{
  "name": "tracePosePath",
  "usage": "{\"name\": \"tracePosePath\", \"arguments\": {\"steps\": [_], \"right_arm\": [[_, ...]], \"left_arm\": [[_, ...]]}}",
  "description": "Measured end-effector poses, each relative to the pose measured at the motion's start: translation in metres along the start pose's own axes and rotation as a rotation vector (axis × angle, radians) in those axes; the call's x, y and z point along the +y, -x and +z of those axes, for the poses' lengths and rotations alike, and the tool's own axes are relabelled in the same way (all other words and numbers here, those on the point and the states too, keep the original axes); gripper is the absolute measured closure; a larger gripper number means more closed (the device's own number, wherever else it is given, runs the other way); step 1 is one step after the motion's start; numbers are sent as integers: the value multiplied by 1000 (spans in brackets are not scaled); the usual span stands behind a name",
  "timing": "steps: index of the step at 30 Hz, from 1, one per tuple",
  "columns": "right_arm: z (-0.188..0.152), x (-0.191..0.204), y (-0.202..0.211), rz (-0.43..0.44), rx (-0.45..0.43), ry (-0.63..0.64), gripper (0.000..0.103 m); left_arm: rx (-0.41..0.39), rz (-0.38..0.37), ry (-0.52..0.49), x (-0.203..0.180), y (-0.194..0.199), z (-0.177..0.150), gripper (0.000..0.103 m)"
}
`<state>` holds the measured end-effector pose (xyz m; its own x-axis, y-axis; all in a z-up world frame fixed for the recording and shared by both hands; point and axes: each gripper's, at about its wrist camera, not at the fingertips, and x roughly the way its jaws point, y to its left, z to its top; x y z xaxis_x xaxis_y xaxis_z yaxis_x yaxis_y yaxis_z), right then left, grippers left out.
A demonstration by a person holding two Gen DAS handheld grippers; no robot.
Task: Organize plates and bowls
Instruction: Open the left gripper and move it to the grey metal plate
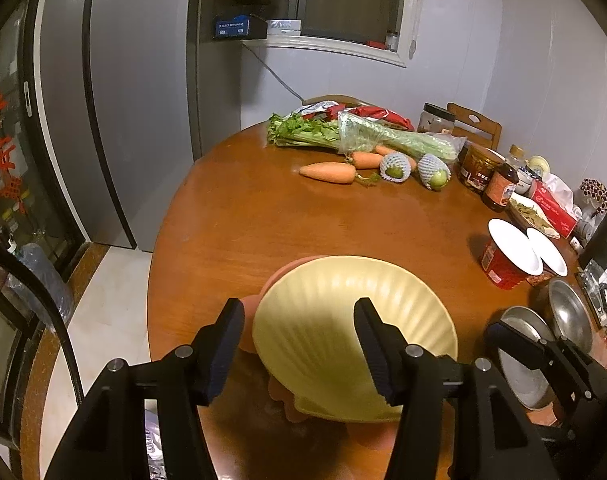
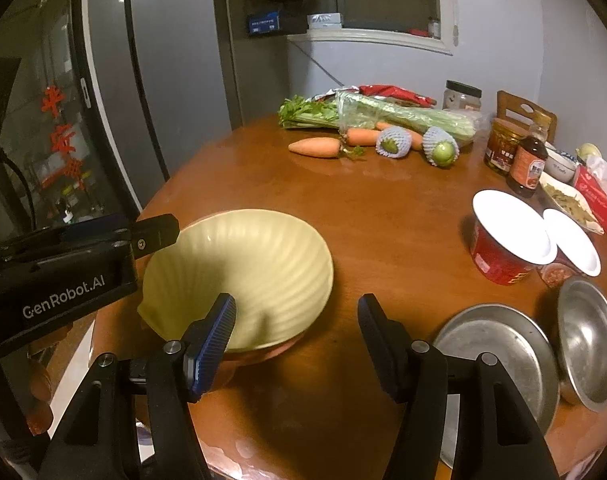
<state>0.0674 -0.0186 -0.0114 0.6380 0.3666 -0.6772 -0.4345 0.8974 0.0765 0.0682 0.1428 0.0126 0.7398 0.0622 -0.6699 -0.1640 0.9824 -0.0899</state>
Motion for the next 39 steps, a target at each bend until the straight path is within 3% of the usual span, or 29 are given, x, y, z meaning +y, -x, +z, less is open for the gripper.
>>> {"name": "tracePosePath", "arguments": {"steps": [10, 17, 29, 39], "right_arm": [[0, -20, 33, -21, -62, -35, 37], [-3, -35, 63, -20, -95, -50, 37], [-25, -85, 116, -75, -148, -125, 37], [-53, -116, 134, -115, -143, -154, 36]], "left_arm": [[-25, 6, -7, -15, 20, 1, 46], [-38, -46, -6, -30, 34, 2, 45], [-24, -135, -100, -94, 41, -7, 45], [36, -154, -165, -139, 25, -25, 45]]}}
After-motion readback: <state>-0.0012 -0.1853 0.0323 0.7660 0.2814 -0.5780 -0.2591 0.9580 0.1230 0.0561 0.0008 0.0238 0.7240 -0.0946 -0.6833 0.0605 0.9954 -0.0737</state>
